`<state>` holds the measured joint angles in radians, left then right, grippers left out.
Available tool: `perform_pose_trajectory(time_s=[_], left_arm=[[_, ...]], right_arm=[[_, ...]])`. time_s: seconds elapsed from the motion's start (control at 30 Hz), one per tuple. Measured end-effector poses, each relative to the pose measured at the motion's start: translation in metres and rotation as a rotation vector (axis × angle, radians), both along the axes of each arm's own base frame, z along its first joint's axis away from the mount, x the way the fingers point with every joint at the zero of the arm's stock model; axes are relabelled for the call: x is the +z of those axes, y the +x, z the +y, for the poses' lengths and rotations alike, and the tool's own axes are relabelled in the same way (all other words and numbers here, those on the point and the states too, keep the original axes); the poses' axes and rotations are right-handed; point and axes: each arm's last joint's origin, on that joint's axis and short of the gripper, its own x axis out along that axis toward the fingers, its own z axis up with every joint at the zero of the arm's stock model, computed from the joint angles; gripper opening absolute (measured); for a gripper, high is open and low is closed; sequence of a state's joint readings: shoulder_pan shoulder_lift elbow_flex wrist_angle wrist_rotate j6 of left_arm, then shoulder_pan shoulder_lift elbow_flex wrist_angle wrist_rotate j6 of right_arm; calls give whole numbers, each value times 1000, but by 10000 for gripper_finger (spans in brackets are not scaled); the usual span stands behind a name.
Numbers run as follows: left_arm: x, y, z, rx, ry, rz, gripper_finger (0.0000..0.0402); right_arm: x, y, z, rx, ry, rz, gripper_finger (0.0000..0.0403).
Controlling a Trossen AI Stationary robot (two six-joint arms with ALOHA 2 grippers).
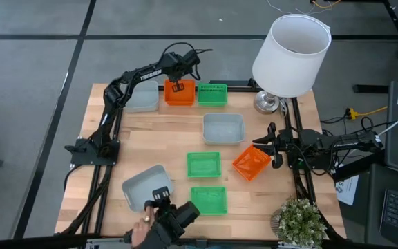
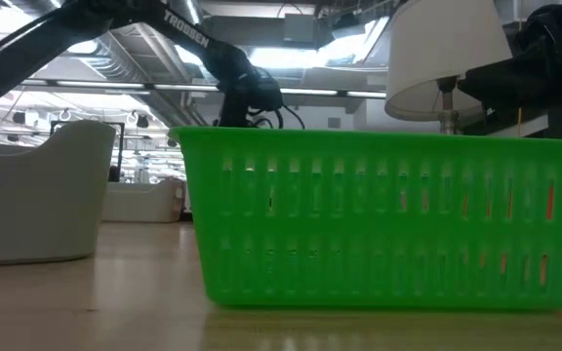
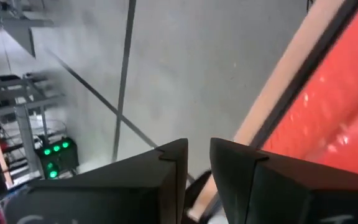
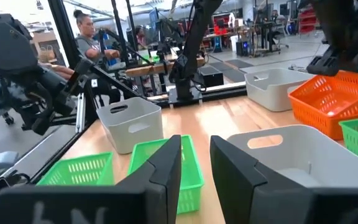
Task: Stack baskets by color
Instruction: Stack the bottom left orange bin on the top orange bin
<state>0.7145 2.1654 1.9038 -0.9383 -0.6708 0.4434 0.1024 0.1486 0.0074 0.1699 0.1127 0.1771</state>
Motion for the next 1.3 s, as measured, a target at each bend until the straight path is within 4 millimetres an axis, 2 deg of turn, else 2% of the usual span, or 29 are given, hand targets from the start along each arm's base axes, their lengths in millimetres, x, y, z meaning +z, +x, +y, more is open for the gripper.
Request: perform_pose_trajectory(time_s=[0.23,0.4,0.67,0.9,1.3], left_arm=[[-14,1,0,-30,-4,-7,60],[-21,6,3,0,51,-92,60],[-18,12,0,-70,59,-64,60],[-17,16,-1,-81,65,-106,59],[-21,13,3,-92,23,-138,59]], right_arm=[[0,0,0,-2,-50,-1,87],[0,0,0,-2,-50,-1,87],[-2,0,0,-2,-55,22,87],[-2,0,0,-1,-55,26,87],[-2,0,0,-1,-54,26,87]])
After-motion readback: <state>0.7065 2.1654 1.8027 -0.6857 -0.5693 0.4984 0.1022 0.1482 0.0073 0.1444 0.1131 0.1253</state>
